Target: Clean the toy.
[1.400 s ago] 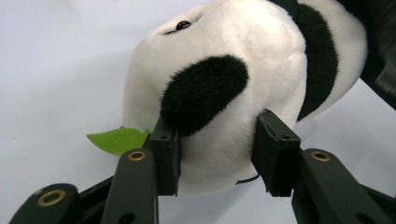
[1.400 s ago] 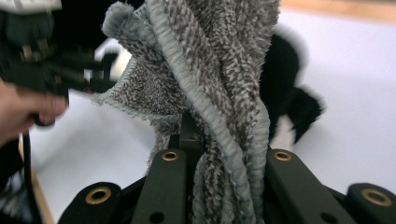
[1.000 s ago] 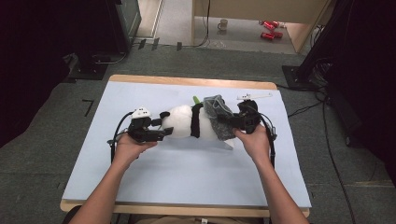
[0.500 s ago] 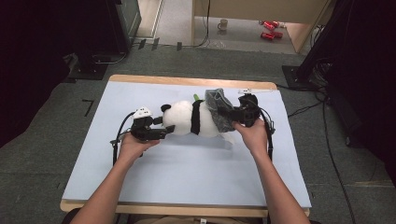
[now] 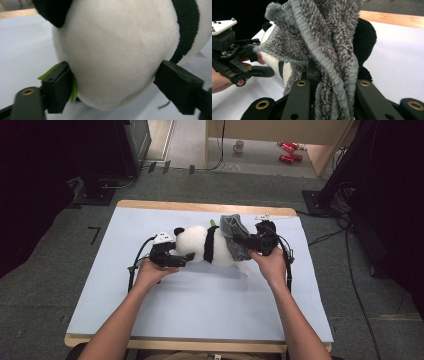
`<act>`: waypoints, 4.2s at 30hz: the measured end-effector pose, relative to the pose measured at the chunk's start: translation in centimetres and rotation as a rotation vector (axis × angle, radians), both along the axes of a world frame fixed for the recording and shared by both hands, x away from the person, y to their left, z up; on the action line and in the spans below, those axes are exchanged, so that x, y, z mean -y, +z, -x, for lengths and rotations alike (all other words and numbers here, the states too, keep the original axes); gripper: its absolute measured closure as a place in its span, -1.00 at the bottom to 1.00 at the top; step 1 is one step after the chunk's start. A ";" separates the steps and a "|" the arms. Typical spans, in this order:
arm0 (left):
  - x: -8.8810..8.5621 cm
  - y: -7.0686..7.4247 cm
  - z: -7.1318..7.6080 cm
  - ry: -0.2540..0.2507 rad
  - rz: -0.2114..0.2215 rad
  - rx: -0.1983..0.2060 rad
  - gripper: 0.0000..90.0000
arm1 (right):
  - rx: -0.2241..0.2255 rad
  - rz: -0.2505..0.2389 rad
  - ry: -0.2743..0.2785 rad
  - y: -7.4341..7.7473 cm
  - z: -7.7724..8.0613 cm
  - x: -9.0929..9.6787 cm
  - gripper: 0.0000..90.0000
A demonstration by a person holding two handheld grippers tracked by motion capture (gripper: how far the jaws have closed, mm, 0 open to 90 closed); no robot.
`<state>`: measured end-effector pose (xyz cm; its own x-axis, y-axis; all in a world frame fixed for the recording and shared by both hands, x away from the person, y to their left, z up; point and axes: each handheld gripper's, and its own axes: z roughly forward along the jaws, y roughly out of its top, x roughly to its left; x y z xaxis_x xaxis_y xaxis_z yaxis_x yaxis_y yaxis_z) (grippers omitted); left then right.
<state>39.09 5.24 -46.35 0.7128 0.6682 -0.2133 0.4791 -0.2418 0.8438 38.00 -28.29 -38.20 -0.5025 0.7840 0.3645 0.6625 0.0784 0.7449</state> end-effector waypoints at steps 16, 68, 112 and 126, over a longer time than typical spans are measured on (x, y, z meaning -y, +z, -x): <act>-0.8 3.7 3.5 0.035 0.052 -0.233 0.21 | 0.047 -0.049 0.053 4.5 2.2 -2.1 0.72; 0.9 2.0 3.2 0.098 0.015 -0.230 0.20 | -0.033 0.049 -0.071 0.8 1.6 1.4 0.73; 2.2 2.5 6.0 0.131 -0.017 -0.148 0.22 | 0.048 0.136 0.219 0.0 2.3 -9.4 0.72; 0.7 2.2 3.1 0.078 0.011 -0.229 0.23 | -0.024 0.023 0.035 0.7 1.3 -1.4 0.73</act>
<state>36.04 4.57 -44.16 0.5914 0.7160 -0.3709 0.6750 -0.1878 0.7136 36.66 -26.93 -37.51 -0.5212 0.7741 0.3592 0.6769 0.1186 0.7265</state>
